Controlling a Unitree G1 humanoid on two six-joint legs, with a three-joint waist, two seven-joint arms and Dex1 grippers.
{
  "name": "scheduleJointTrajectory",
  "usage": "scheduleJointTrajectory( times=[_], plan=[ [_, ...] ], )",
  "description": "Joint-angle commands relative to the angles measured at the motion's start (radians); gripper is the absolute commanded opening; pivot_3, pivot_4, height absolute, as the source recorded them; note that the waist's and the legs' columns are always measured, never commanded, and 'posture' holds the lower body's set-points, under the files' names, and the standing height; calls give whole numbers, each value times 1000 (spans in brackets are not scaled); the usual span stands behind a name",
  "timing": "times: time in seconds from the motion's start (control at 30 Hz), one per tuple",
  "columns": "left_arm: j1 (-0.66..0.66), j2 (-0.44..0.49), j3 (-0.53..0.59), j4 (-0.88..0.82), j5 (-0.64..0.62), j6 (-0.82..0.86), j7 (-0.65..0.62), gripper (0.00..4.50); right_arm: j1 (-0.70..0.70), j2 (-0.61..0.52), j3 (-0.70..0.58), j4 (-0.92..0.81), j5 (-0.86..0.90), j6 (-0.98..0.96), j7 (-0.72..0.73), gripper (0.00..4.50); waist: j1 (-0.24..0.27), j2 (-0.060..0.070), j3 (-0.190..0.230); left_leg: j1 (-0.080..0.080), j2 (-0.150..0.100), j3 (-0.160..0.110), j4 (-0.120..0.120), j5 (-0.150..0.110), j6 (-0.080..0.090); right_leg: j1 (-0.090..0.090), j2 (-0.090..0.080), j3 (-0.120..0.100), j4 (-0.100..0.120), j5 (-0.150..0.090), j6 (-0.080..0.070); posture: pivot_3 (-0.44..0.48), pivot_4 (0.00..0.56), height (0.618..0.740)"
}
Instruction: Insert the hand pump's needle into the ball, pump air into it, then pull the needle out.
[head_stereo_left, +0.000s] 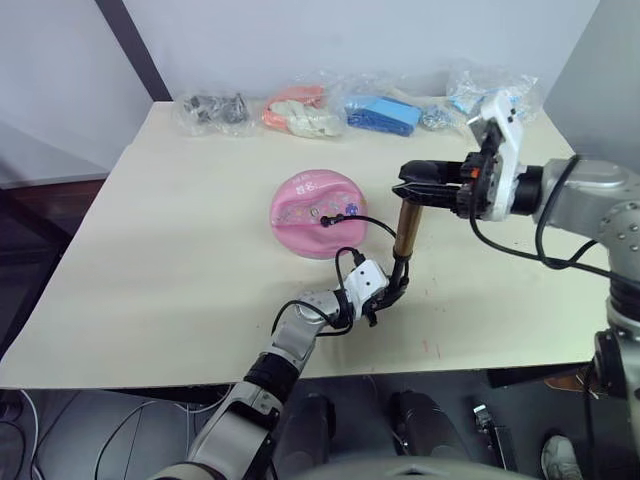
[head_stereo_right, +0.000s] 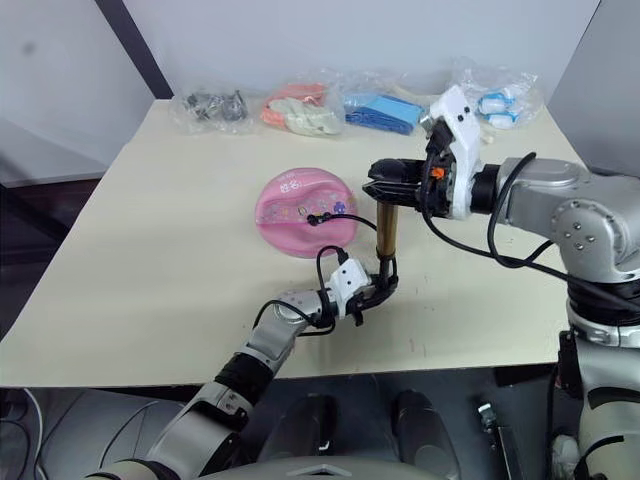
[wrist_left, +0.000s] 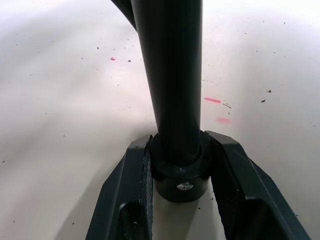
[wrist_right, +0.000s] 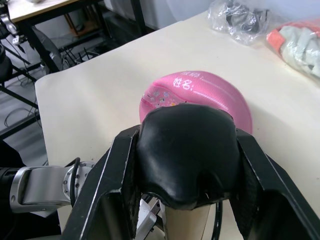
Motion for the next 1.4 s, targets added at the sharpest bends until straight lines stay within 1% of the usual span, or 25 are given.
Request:
scheduleJointTrajectory(
  times=[0.03,0.1,0.23,0.3,0.37,0.4,0.47,0.57,0.67,0.73,0.8,0.87,1.03,1.07,1.1,1.17,1.27,1.4],
  plan=[
    [29,12,-37,53,33,15,-21,1101,-165,-89,-168,-16,61,43,-34,1723,2,0,1,-4,-1,0,1,0,0,-4,-1,0,0,0,0,0,150,740],
    [28,12,-38,56,33,12,-21,1101,-151,-90,-172,-19,79,57,-46,1723,3,0,2,-4,0,0,1,0,0,-4,-1,0,0,0,0,0,150,740],
    [26,13,-39,57,30,12,-23,1101,30,-60,-109,-75,31,10,-50,1723,4,0,1,-4,0,0,0,0,0,-4,0,0,0,0,0,0,150,740],
    [26,17,-38,53,28,14,-25,1101,156,-37,-15,-95,-44,-69,-39,1723,4,-4,-2,-2,0,0,0,0,0,-1,0,0,0,0,0,0,150,740],
    [27,20,-37,49,27,15,-27,1101,250,-15,64,-99,-104,-134,-34,1723,-1,-7,-5,0,0,-1,0,0,0,1,0,-1,-1,0,0,0,150,740],
    [27,21,-36,48,27,16,-26,1101,281,-4,89,-99,-128,-167,-28,1723,-3,-7,-5,5,0,0,-1,0,0,6,0,-1,-1,-2,4,0,150,740],
    [28,23,-36,42,27,19,-26,1101,356,26,165,-74,-194,-239,-19,1723,-7,-7,-6,11,1,3,-2,0,0,9,0,2,-1,-5,1,0,150,740],
    [29,22,-34,38,27,23,-26,1101,420,55,245,-46,-271,-313,-9,1723,-8,-9,-10,15,3,2,-2,0,0,11,2,1,0,-5,0,0,150,740],
    [33,21,-34,29,28,29,-26,1101,494,102,335,7,-349,-378,0,1723,-7,-8,-13,16,4,2,-3,0,0,12,3,1,0,-6,-1,0,150,740],
    [36,21,-34,23,28,32,-25,1101,526,125,369,42,-387,-401,3,1723,-8,-9,-16,16,4,2,-3,0,0,12,3,1,0,-6,-1,0,150,740],
    [37,20,-34,20,29,34,-24,1101,518,134,340,39,-390,-401,8,1723,-8,-9,-22,17,4,2,-3,0,0,12,3,1,0,-6,-2,0,150,740],
    [35,19,-33,23,29,34,-23,1101,487,143,283,25,-364,-384,7,1723,-8,-11,-24,17,4,2,-3,0,0,12,3,1,0,-6,-2,0,150,740],
    [35,16,-32,35,30,31,-21,1101,371,115,158,-11,-300,-314,18,1723,-7,-10,-23,17,4,2,-3,0,0,12,3,1,0,-6,-2,0,150,740],
    [35,15,-31,39,30,31,-20,1101,307,96,107,-27,-261,-275,21,1723,-5,-9,-22,16,4,2,-3,0,0,12,3,1,0,-6,-2,0,150,740],
    [35,15,-30,42,30,31,-19,1101,261,83,72,-38,-234,-245,23,1723,-5,-6,-18,15,4,2,-3,0,0,11,3,1,0,-6,-2,0,150,740],
    [35,15,-29,47,30,29,-18,1101,176,65,9,-52,-170,-182,16,1722,-3,-3,-12,11,2,2,-3,0,0,9,1,1,0,-6,-2,0,150,740],
    [35,14,-28,51,31,29,-16,1101,79,36,-55,-66,-90,-115,19,1722,-1,-1,-7,10,1,2,-3,0,0,7,1,1,0,-4,0,0,150,740],
    [37,14,-30,53,30,25,-15,1101,-12,-3,-109,-63,-17,-53,13,1722,0,-1,-5,8,1,1,-3,0,0,6,1,1,0,-4,1,0,150,740]
  ],
)
